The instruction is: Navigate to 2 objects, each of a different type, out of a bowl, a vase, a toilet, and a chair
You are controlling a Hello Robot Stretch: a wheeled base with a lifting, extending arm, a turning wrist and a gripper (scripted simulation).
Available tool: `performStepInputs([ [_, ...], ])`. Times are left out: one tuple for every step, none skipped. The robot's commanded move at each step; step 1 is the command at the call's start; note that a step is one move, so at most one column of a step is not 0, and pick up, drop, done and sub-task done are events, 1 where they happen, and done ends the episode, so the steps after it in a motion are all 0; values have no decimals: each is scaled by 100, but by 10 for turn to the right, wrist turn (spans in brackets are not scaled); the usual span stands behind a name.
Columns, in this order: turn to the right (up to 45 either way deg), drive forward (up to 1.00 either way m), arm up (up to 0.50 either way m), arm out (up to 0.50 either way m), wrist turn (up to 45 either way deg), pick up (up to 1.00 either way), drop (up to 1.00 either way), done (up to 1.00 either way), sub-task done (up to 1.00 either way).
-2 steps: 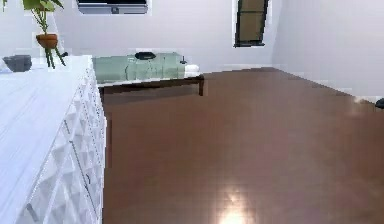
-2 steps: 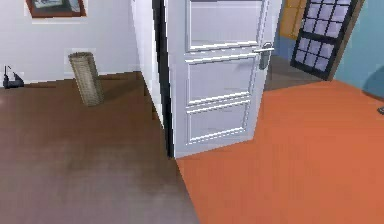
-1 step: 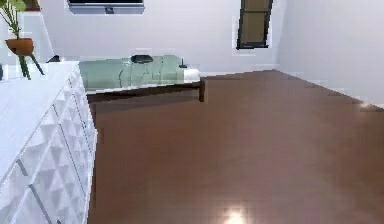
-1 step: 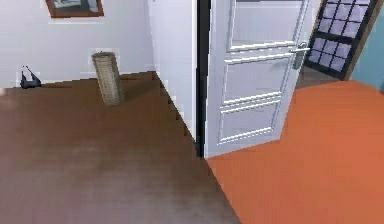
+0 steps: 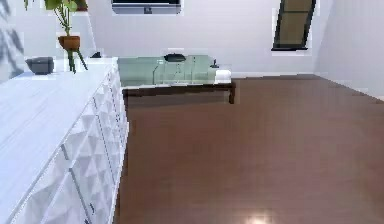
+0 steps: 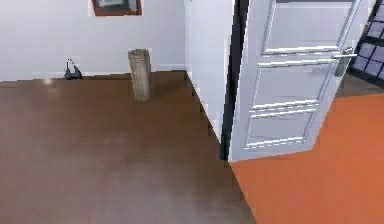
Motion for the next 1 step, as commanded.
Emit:
performStepInputs([
  [0, 100, 0, 0, 0, 0, 0, 0, 0],
])
